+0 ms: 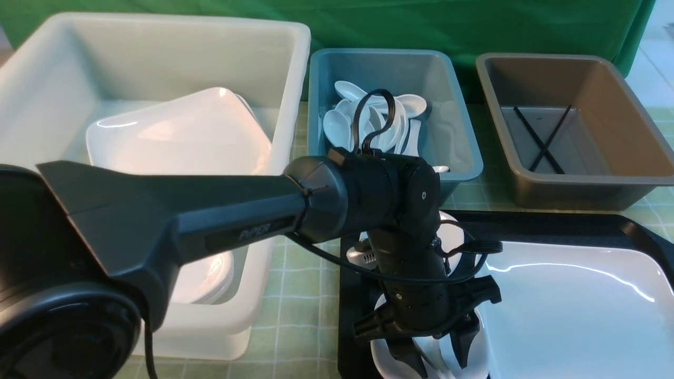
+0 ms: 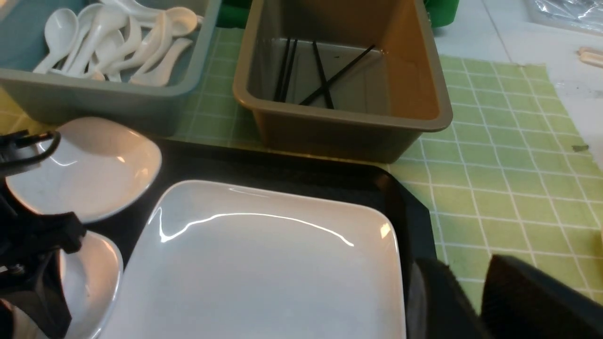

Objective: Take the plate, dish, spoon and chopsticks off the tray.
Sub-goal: Use the left arm to grab a soup spoon from the plate

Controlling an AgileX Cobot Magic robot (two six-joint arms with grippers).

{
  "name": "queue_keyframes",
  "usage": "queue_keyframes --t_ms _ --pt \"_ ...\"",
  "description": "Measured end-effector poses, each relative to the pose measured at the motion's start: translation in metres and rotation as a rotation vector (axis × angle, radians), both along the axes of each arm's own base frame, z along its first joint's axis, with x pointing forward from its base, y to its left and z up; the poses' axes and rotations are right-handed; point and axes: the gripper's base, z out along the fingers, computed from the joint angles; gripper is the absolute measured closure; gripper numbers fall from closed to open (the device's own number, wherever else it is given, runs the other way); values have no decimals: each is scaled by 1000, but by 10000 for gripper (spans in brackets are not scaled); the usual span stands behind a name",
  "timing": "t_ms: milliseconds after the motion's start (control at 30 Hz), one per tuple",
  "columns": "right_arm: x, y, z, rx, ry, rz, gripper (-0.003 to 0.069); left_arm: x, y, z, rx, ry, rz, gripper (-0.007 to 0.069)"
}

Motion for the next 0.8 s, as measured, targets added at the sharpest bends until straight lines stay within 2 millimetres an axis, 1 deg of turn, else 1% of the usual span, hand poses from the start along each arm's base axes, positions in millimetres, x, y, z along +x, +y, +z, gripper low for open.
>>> queue_keyframes --t_ms 300,433,533,633,667,700,767,800 --pt "0 0 0 0 0 0 489 3 3 -1 38 -46 -35 297" --pt "0 0 0 0 -1 0 483 4 4 -1 45 -58 -44 313" --pt "0 0 0 0 -1 0 481 5 4 -1 47 -63 -46 355" --pt "0 0 0 0 -1 0 475 4 5 -1 52 -58 -48 423" --pt "0 0 0 0 -1 0 473 4 5 -1 54 -58 -60 447" --pt "0 0 0 0 -1 0 472 4 5 -1 54 -60 -66 452" --pt "0 0 0 1 -1 0 465 3 6 -1 51 -67 -128 517" --pt "0 0 0 1 -1 0 464 2 6 0 50 -70 -136 526"
